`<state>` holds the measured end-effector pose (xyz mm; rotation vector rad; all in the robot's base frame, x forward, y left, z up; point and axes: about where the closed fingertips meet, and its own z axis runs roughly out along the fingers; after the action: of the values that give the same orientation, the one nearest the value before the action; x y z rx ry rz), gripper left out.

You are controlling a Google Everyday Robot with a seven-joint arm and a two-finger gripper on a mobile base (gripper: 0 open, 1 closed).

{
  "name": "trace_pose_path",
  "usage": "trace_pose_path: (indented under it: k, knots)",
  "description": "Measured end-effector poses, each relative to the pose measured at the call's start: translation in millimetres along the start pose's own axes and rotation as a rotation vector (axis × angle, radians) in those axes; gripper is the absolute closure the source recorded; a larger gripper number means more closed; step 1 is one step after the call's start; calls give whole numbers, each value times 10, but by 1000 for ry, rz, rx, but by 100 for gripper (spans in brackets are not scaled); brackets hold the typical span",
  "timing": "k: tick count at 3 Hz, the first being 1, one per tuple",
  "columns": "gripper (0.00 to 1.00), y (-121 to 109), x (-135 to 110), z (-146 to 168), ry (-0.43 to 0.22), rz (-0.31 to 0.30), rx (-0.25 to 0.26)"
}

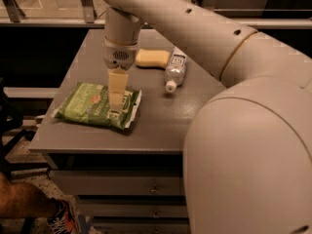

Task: Pick green jalapeno chip bag

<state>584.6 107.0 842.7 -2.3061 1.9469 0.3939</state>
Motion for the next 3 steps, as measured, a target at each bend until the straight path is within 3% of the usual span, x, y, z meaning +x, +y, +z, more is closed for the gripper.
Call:
trace_pose_path:
  k: [2,3]
  knots:
    - [64,6,-79,28,-10,-19,-8]
    - [87,24,-113,-163,-25,-34,30]
